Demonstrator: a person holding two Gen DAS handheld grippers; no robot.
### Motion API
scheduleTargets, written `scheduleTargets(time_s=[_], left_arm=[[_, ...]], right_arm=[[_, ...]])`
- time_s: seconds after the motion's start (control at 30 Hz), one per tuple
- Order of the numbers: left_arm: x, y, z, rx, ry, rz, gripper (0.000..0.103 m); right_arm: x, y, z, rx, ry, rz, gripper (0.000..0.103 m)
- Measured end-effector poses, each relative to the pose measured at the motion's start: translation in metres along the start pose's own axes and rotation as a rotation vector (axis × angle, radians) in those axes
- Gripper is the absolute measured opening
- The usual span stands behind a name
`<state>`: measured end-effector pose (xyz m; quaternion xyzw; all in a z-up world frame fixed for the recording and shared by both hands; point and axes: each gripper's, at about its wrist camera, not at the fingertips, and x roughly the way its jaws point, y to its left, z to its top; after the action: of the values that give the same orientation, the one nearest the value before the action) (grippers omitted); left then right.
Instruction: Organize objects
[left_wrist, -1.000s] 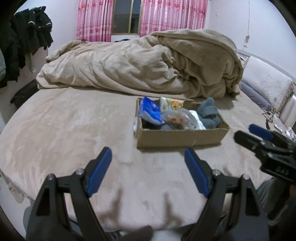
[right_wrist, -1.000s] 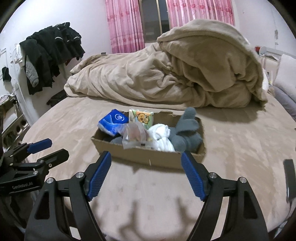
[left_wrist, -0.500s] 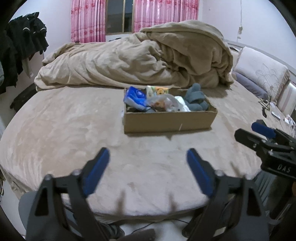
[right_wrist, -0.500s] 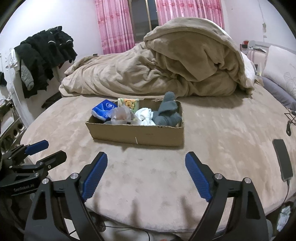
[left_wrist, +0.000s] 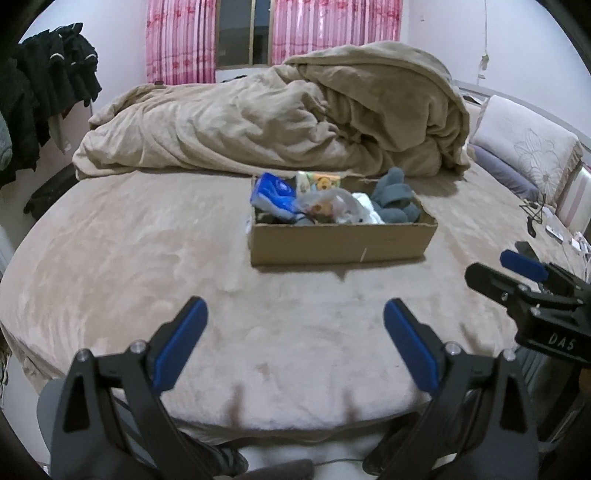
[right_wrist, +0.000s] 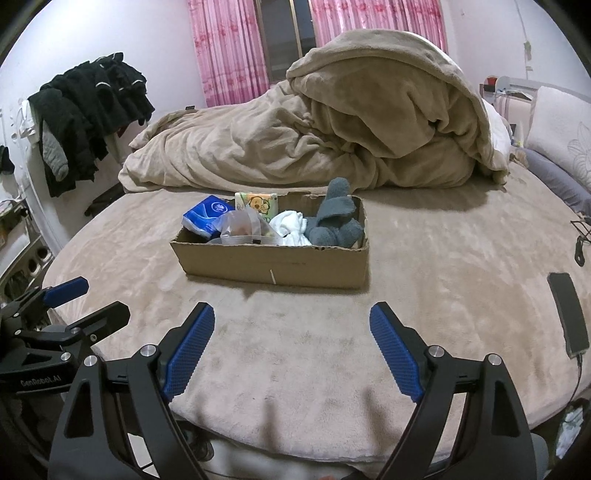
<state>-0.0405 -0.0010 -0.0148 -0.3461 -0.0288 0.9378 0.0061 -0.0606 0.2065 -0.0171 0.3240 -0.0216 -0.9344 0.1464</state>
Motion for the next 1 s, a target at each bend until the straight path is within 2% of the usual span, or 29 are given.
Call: scheduleTargets(time_s=[1.0], left_arm=[[0.006,0.014,0.0,-0.055,0.022,-0.01,0.097]], right_arm=[[0.011,0.004,-0.001,-0.002,0.019,0.014,0.088]])
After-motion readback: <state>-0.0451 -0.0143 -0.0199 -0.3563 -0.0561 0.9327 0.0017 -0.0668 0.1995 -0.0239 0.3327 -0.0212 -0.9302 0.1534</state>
